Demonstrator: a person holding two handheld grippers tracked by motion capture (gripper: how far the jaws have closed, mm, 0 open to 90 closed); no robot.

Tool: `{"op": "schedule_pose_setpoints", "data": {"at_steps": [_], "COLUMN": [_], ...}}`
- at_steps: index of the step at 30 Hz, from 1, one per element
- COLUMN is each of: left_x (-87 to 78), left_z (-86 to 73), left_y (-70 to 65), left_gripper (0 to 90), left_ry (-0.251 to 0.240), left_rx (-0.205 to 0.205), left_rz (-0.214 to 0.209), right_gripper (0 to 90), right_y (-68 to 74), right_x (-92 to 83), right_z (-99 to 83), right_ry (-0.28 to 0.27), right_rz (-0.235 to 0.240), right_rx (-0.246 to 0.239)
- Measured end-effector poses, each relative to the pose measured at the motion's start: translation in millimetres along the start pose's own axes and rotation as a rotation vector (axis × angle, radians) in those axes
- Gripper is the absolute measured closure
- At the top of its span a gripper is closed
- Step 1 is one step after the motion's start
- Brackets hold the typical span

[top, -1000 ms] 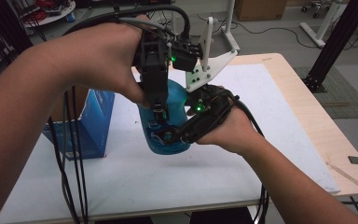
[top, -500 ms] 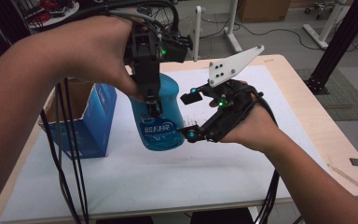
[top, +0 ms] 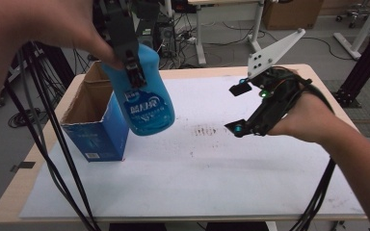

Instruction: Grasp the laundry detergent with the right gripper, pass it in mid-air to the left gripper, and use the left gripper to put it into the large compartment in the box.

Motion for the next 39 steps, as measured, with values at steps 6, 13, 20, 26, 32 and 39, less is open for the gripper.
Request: {"op": "schedule_pose_setpoints", "data": {"at_steps": [6, 13, 20, 26, 32, 39], "left_x": [-28.6, -46.1, -43.1, -31.6, -11.2, 32.8], "left_z": [-30.2, -71.0, -94.7, -106.7, -109.0, -107.6], "left_y": [22.5, 55.6, 80.1, 99.2, 112.2, 125.5], "left_gripper": [39.2, 39.2, 39.2, 39.2, 39.2, 39.2], "left_ry": [-0.03, -0.082, -0.089, -0.055, -0.048, 0.015], "left_rx": [-0.181, -0.531, -0.831, -0.951, -0.944, -0.767], "left_rz": [0.024, 0.039, 0.067, 0.081, 0.044, 0.027], "right_gripper": [0.6, 0.6, 0.6, 0.6, 0.6, 0.7], "right_y": [-12.6, -15.8, -14.6, -14.1, -14.9, -16.0], "right_x": [-15.8, -22.7, -16.7, -12.9, -11.7, -9.0], "right_z": [-5.9, -9.7, -11.0, -11.0, -12.4, -15.1], "right_ry": [0.08, 0.111, 0.122, 0.13, 0.135, 0.144], "right_rz": [-0.018, -0.023, -0.019, -0.022, -0.027, -0.023], "right_rx": [-0.006, -0.015, -0.022, -0.024, -0.012, -0.001]}}
Point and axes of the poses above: each handheld gripper's, and its own axes: x roughly forward along the jaws, z roughly out of its top, y roughly to its left, the point moved 8 cm from there along x, roughly forward along the jaws, and after that the axes turned 6 degrees about -z, right-handed, at the moved point
